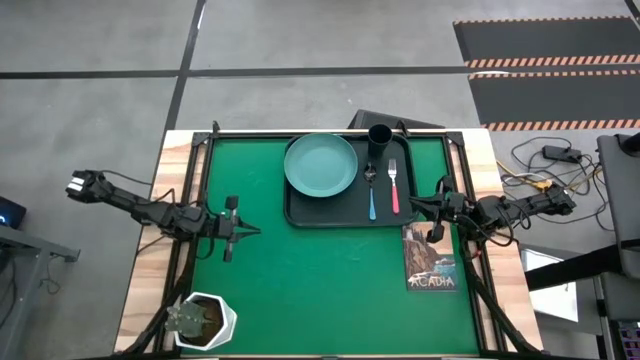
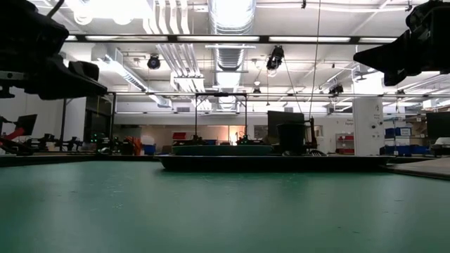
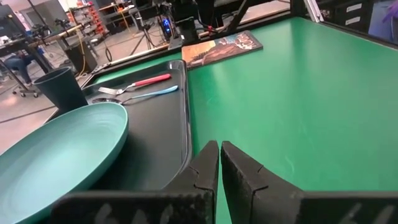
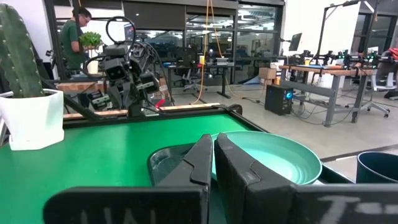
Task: Pick and place plate/cup/fork/spoon on tray
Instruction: Return to Home Position
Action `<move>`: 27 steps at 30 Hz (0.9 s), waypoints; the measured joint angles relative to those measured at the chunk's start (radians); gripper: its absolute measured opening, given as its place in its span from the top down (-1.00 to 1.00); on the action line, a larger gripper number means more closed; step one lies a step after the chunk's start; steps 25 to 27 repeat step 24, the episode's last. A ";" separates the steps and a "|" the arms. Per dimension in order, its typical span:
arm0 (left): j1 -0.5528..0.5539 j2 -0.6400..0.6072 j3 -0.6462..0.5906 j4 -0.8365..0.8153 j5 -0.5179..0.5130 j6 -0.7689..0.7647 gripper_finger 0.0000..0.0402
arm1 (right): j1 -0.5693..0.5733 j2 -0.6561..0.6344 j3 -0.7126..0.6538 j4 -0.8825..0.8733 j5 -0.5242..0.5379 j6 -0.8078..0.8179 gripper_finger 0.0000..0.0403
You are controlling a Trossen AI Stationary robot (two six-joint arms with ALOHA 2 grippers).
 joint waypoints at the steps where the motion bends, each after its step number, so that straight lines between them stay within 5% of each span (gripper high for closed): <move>1: 0.000 0.003 0.000 0.000 0.000 0.000 0.99 | 0.000 0.000 0.000 0.000 0.000 0.000 0.96; 27: 0.000 0.051 0.000 0.000 0.000 0.000 0.99 | 0.000 0.000 0.000 0.000 0.000 0.000 0.96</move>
